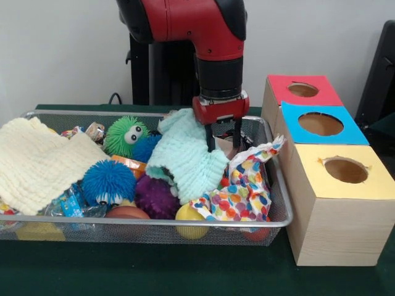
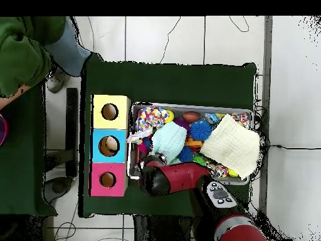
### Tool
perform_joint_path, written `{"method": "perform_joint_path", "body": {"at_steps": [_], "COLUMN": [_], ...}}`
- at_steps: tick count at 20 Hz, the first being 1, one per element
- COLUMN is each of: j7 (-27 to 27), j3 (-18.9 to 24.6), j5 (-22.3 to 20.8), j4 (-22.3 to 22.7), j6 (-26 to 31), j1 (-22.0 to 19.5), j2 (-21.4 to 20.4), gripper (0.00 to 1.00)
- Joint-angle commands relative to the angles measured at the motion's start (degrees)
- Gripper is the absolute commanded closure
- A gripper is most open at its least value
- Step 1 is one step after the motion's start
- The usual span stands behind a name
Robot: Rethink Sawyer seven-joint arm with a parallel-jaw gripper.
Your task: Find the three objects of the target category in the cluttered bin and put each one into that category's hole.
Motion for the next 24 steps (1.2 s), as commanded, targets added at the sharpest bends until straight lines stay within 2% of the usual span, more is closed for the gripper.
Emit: {"method": "perform_joint_path", "body": {"at_steps": [1, 12, 20, 24], "j7": [8.34, 7.54, 8.72, 8.53], "j3": [-3.30, -6.42, -21.21, -25.42], "j5": [1.95, 1.00, -1.03, -0.74], "j4": [-7.93, -8.22, -14.02, -16.00], "j6": [1.04, 0.72, -2.04, -1.81], "j1": [1.07, 3.26, 15.26, 18.58], "j2": [4.75, 3.40, 5.73, 7.11], "gripper": [0.00, 0.00, 0.00, 0.00]}}
